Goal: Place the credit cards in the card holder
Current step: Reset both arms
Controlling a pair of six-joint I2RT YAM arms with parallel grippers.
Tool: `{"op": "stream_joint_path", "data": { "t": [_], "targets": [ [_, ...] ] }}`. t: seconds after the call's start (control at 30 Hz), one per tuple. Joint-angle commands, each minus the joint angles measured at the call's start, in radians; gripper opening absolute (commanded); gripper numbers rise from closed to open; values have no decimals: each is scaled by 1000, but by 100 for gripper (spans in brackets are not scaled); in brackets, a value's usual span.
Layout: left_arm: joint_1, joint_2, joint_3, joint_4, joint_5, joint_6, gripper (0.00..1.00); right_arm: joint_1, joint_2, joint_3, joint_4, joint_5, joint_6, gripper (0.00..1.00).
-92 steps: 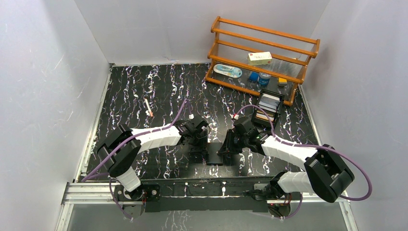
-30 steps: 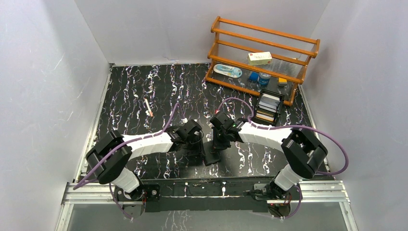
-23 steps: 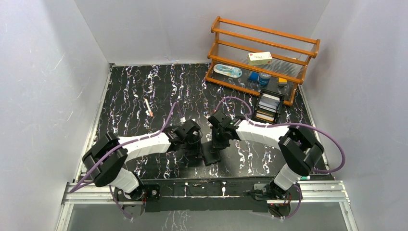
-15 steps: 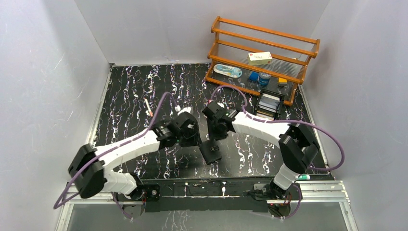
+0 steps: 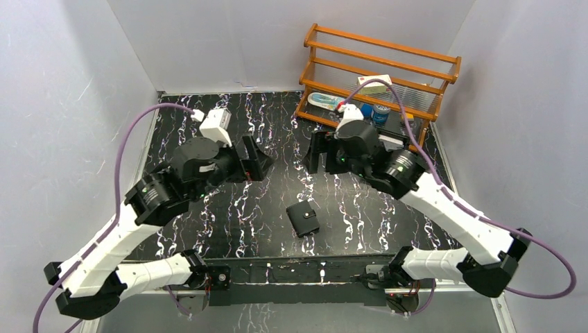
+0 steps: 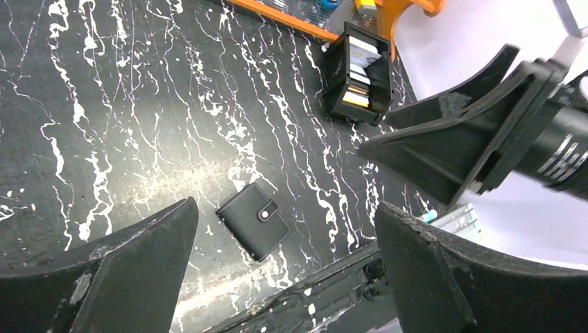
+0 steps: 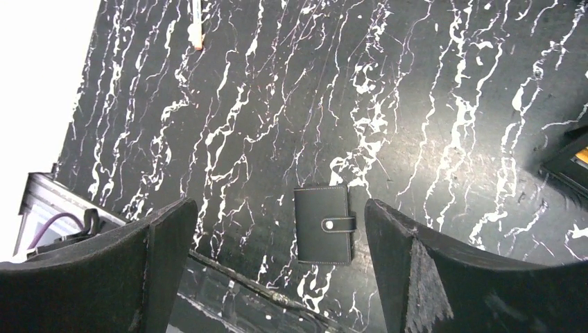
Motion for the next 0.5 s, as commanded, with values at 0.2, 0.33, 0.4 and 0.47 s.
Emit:
{"op": "stream_joint_path", "data": {
  "t": [0.2,0.33,0.4,0.47],
  "targets": [
    [5,-164,-108,-21,83,28,99,-3,-279,-184,93,47,93,98],
    [5,-192,-164,-15,63,14,99,-3,-347,-216,126,70,123,98],
    [4,-208,-181,-4,56,8,99,-3,-353,-214,124,74,125,98],
    [5,-221,-189,10,50,8,99,-4,-347,-208,115,66,127,98]
  ]
}}
